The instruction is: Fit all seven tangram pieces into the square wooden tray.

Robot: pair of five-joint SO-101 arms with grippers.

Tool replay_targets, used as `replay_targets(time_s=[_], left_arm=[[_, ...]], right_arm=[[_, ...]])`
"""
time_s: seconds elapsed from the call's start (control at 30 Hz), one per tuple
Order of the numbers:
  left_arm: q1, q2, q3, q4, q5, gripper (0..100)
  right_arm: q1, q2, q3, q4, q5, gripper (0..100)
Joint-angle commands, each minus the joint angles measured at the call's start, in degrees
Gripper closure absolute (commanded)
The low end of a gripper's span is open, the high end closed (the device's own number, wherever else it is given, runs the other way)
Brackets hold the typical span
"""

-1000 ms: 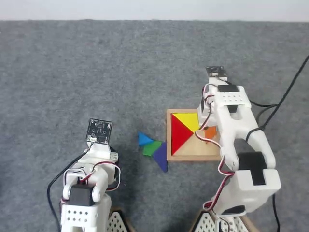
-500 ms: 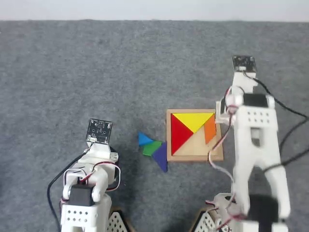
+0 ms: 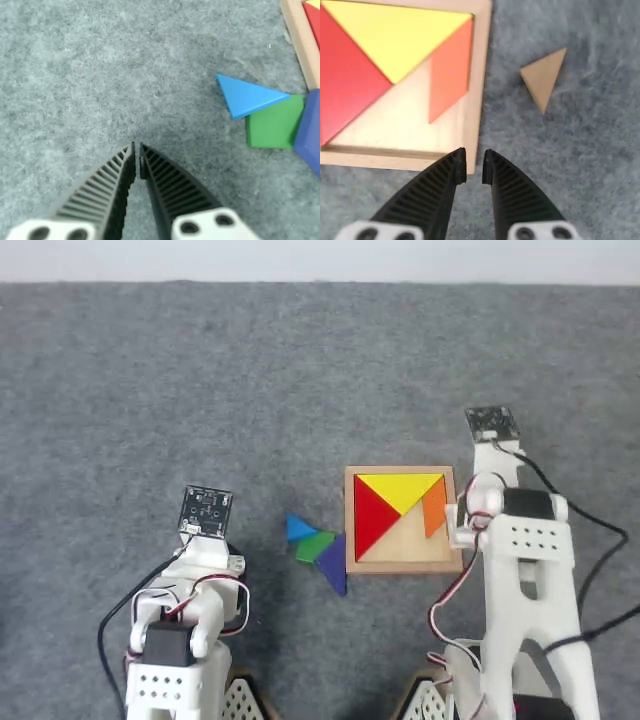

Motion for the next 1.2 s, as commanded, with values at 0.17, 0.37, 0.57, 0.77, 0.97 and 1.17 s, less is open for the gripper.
replay_targets(time_s=[0.17,0.37,0.57,0.77,0.97,1.17], left_arm=[[0.18,-1.14,-0.66,-3.34,-2.29,98],[-5.98,-1.14,-4.26,-7.47,-22.51,98],[-5.19,-0.53,-9.8,-4.57,-22.77,97],[-5.1,13.8,-21.93,-4.48,-22.77,93],[-3.78,40.35,-37.23,-4.4,-22.59,93],[5.63,56.62,-45.85,-2.37,-21.98,93]], right_arm=[[5.76,-2.33,2.9,-5.67,0.88,94.0],[5.85,-1.89,4.57,-7.16,-1.32,94.0],[5.93,-1.89,5.1,-7.16,-1.58,94.0],[5.85,-1.89,5.89,-7.52,-1.49,94.0],[5.85,-1.89,5.98,-7.96,-1.67,94.0],[6.29,-1.89,6.07,-8.4,-1.85,94.0]])
